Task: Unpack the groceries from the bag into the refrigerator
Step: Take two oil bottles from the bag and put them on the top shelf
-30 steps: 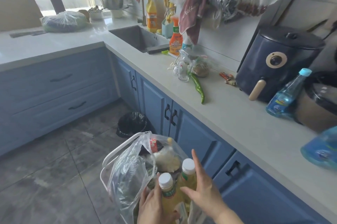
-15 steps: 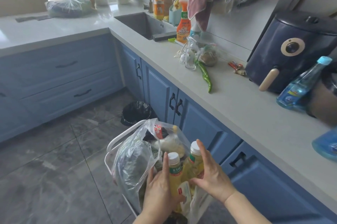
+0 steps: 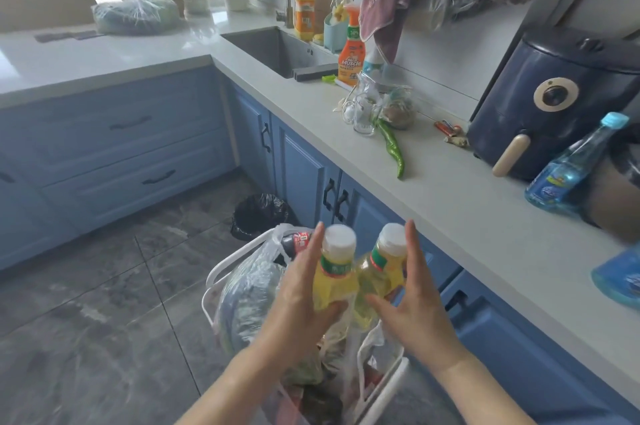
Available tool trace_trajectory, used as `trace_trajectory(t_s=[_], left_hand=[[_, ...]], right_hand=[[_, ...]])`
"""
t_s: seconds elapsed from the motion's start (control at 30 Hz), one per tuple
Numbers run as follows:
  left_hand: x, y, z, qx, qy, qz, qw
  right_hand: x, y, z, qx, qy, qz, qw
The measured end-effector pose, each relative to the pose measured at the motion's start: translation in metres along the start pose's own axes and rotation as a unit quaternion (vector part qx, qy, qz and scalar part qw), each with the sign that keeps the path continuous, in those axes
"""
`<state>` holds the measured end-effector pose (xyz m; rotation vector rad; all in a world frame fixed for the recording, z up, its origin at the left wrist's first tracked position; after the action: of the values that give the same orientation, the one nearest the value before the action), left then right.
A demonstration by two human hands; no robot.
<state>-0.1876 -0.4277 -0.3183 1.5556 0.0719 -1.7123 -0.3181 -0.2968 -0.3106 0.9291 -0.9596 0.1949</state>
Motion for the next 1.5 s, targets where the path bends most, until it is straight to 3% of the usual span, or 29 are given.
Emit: trace_trajectory(t_s=[0.2, 0.43, 0.57, 0.77, 1.03, 1.23, 1.5], left_hand=[[-0.042, 0.047, 0.029, 0.016, -0.02, -0.035, 0.999], [-0.085, 0.076, 0.048, 0.027, -0.06, 0.01, 0.998], [-0.106, 0.087, 0.064, 0.063, -0.086, 0.014, 0.994], [-0.168, 0.08, 0.069, 0.153, -0.21, 0.007, 0.966], [-0.289, 0.015, -0.011, 0.286, -0.394, -0.057, 0.871], [-0.393, -0.037, -0.115, 0.312, -0.505, -0.116, 0.796], [-0.526, -0.126, -0.267, 0.343, -0.553, -0.192, 0.735]], right_hand=[[0.059, 0.024, 0.026, 0.008, 0.047, 0.025, 0.999], [0.118, 0.048, 0.031, -0.018, 0.059, 0.006, 0.998], [0.145, 0.067, 0.022, -0.054, 0.057, -0.058, 0.995], [0.182, 0.105, -0.037, -0.148, 0.004, -0.171, 0.974], [0.247, 0.166, -0.191, -0.314, -0.129, -0.311, 0.888], [0.295, 0.217, -0.336, -0.442, -0.211, -0.425, 0.761], [0.335, 0.309, -0.527, -0.48, -0.261, -0.486, 0.682]])
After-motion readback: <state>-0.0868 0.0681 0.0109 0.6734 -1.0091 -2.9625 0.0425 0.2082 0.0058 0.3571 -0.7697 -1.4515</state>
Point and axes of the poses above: each hand's wrist, its own z-axis towards the middle knuckle, its own y-axis out of the back of the hand, x = y × z, the point moved 3 cm from there along z, towards the middle knuckle, and after that the axes turned 2 degrees about y, right-handed, at the moved point
